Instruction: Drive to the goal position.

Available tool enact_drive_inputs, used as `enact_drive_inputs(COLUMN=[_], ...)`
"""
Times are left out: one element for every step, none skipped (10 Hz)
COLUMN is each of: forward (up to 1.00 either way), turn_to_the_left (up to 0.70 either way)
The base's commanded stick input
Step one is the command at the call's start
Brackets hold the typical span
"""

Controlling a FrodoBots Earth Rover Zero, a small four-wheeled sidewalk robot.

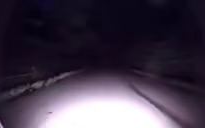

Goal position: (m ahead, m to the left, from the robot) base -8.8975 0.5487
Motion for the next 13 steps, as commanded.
enact_drive_inputs(forward=[-1.00, -1.00, -1.00, -1.00, -1.00, -1.00, -1.00, -1.00, -1.00, -1.00, -1.00, -1.00, -1.00], turn_to_the_left=[0.00, 0.00, 0.00, 0.00, 0.00, -0.21, -0.27, -0.27, -0.20, 0.00, 0.00, 0.00, 0.00])
